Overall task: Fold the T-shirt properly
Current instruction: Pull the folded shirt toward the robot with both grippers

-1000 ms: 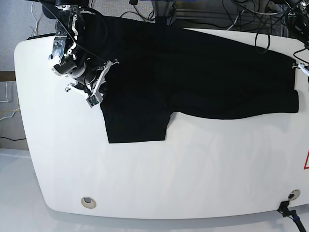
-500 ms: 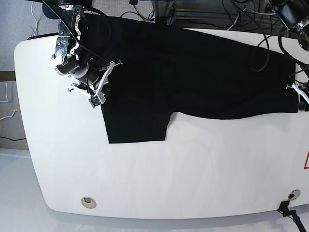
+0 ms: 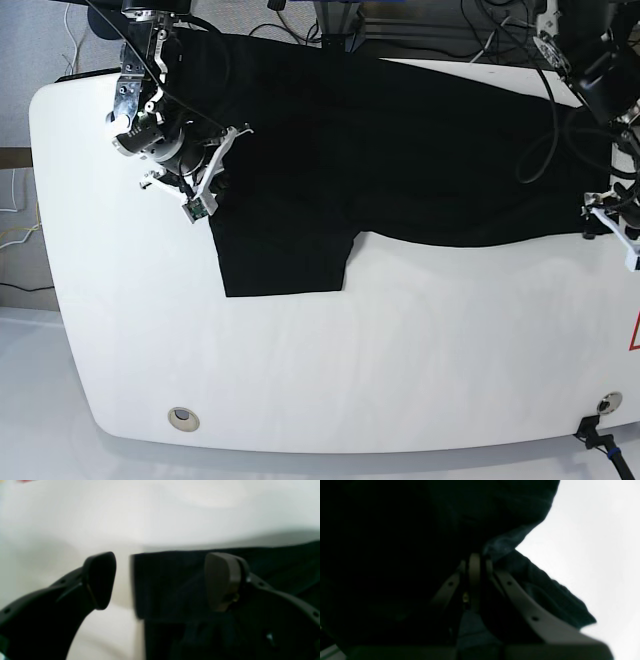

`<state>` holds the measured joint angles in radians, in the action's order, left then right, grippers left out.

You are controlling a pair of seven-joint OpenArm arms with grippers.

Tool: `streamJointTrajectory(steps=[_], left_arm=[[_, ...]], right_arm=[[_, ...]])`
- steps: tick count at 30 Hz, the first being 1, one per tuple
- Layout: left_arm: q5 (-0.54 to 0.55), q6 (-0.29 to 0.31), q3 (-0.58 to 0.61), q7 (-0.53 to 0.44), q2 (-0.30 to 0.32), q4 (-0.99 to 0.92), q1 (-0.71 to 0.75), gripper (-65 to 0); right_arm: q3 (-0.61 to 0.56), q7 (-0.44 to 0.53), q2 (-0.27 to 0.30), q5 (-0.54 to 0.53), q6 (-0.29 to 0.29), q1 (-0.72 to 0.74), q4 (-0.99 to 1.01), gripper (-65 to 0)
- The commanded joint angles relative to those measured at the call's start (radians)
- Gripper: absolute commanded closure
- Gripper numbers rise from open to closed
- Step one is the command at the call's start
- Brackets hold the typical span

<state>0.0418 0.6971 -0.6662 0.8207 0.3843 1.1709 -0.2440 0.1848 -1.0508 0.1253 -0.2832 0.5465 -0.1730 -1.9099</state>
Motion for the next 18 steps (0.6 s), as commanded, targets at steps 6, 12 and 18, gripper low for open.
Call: streamJointTrajectory(steps=[6,12,18], left_arm=[[0.014,0.001,0.043,-0.131,0.032,-0.174,-0.048,-52.4],[0.014,0.001,0.041,-0.131,0.035,-0.17,-0.041,-52.1],[0.016,0.001,0.041,-0.137,0.049,-0.17,-0.041,-35.9]], right_arm=[[0.005,0.022,0.009,-0.008,0.001,0.011,-0.017,0.0],[0.005,0.022,0.007,-0.008,0.001,0.011,-0.017,0.0],[0.003,0.022,0.006,-0.008,0.001,0.011,-0.017,0.0]])
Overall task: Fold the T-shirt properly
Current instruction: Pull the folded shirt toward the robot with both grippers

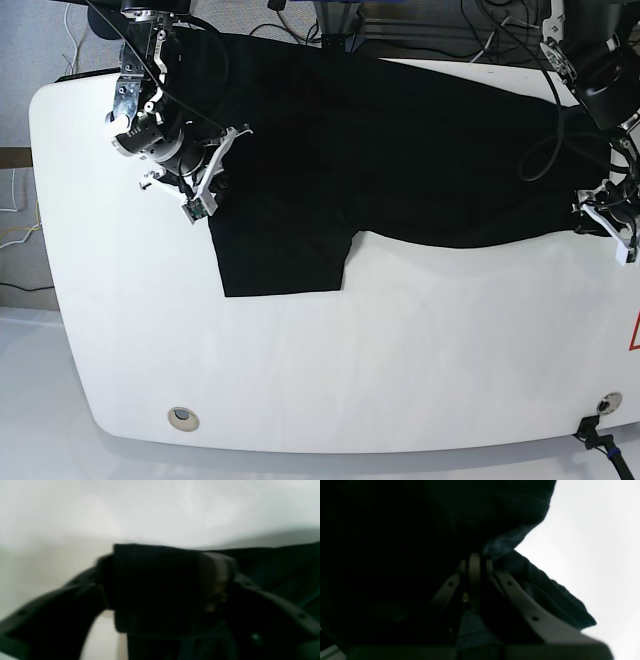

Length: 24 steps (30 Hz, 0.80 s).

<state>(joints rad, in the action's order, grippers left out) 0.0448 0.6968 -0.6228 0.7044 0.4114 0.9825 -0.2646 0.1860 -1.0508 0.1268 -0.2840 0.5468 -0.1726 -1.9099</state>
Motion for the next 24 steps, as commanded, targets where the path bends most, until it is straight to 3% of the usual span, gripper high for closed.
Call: streamJointTrajectory(steps=[1,5,11,14,24], left_arm=[[0.013,0.001,-0.002,-0.021,0.022,0.019,-0.02,-31.0],[0.013,0.001,-0.002,-0.021,0.022,0.019,-0.02,-13.1],[0.016,0.001,-0.002,-0.021,0.022,0.02,-0.02,-11.0],[0.016,0.001,-0.002,-0.021,0.022,0.022,-0.02,0.0],[0.017,0.001,-0.007,-0.019,0.019,0.135,0.031,0.0]], right_arm=[[0.002,0.022,0.004,-0.007,0.0,0.011,-0.017,0.0],[0.002,0.022,0.004,-0.007,0.0,0.011,-0.017,0.0],[0.002,0.022,0.004,-0.007,0.0,0.011,-0.017,0.0],[0.002,0.022,0.004,-0.007,0.0,0.011,-0.017,0.0],[0.002,0.022,0.003,-0.007,0.0,0.011,-0.017,0.0]])
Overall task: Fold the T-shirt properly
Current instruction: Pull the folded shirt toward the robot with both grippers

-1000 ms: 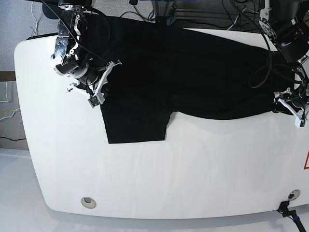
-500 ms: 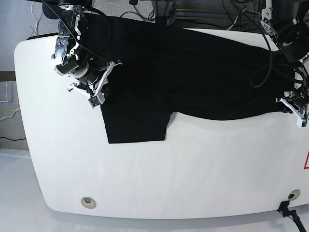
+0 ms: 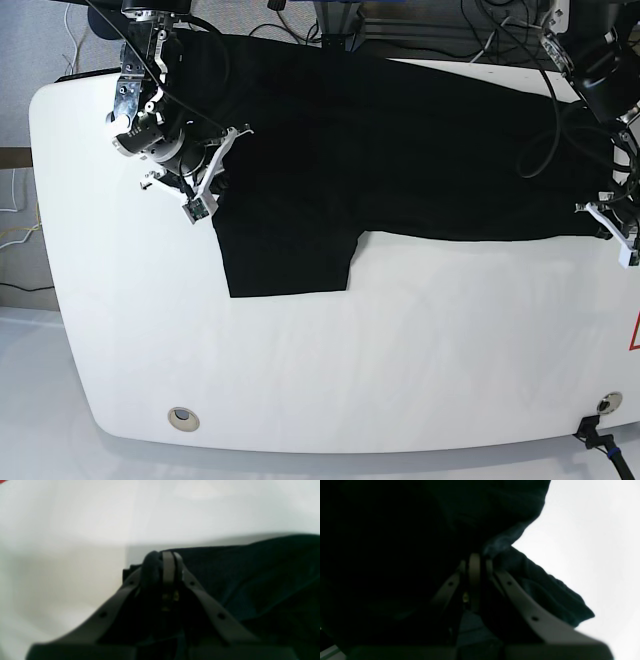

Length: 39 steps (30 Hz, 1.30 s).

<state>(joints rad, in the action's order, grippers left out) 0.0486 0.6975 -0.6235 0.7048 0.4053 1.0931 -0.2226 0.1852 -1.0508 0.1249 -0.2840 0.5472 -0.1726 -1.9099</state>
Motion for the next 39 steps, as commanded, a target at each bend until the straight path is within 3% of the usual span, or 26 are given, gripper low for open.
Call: streamJointTrajectory(steps=[1,6,11,16,28,39], left_arm=[[0.015,0.001,-0.022,-0.02,0.027,0.04,0.004,0.0],[0.023,0.001,-0.068,0.06,0.002,0.247,0.094,0.0],[0.096,0.001,-0.069,0.155,0.001,0.48,0.223,0.0],[0.113,0.001,-0.069,0.163,0.001,0.595,0.338,0.0],[0.106,0.001,-0.146,0.158,0.005,0.595,0.503,0.0],[0.004,0.001,-0.135,0.155,0.004,0.411,0.449,0.0]], right_arm=[[0.003,0.022,0.005,-0.007,0.0,0.011,-0.017,0.0],[0.003,0.022,0.005,-0.007,0.0,0.011,-0.017,0.0],[0.003,0.022,0.005,-0.007,-0.002,0.011,-0.017,0.0],[0.003,0.022,0.005,-0.007,-0.002,0.011,-0.017,0.0],[0.004,0.022,0.005,-0.007,-0.002,0.011,-0.017,0.0],[0.006,0.017,0.005,-0.016,0.0,0.043,-0.055,0.0]])
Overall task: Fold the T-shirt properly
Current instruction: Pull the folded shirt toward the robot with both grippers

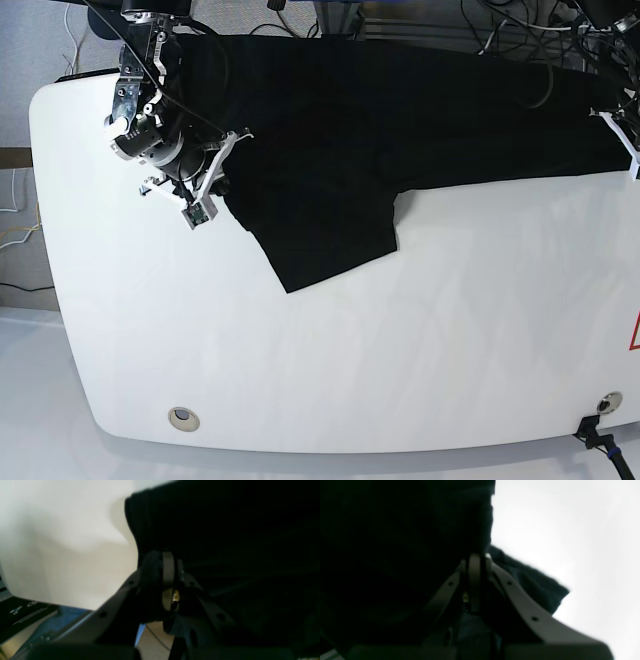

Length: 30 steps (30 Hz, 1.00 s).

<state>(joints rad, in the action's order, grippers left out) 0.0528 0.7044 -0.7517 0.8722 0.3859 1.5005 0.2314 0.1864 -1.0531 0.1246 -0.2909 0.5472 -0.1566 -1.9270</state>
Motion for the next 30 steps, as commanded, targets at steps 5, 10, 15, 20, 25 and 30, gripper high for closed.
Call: streamJointTrajectory(steps=[5,10,15,20,25,30], left_arm=[[0.0,-0.006,0.016,-0.012,0.023,-0.001,-0.013,0.0],[-0.015,-0.006,0.087,-0.097,0.025,-0.002,-0.013,0.0],[-0.052,-0.006,0.105,-0.161,0.025,-0.077,-0.023,0.0],[-0.054,-0.006,0.105,-0.172,0.052,-0.096,-0.03,0.0],[-0.054,-0.006,0.105,-0.173,0.054,-0.096,-0.033,0.0],[-0.054,-0.006,0.108,-0.173,0.054,-0.096,-0.033,0.0]], right_arm=[[0.005,-0.003,0.005,-0.026,0.004,0.045,-0.09,0.0],[0.086,-0.062,0.011,-0.262,0.004,0.01,-0.093,0.0],[0.144,-0.08,0.057,-0.408,0.0,-0.084,-0.093,0.0],[0.146,-0.123,0.113,-0.479,-0.003,-0.156,-0.093,0.0],[0.124,-0.138,0.151,-0.477,-0.003,-0.183,-0.084,0.0],[0.018,-0.138,0.188,-0.379,-0.005,-0.182,-0.053,0.0]])
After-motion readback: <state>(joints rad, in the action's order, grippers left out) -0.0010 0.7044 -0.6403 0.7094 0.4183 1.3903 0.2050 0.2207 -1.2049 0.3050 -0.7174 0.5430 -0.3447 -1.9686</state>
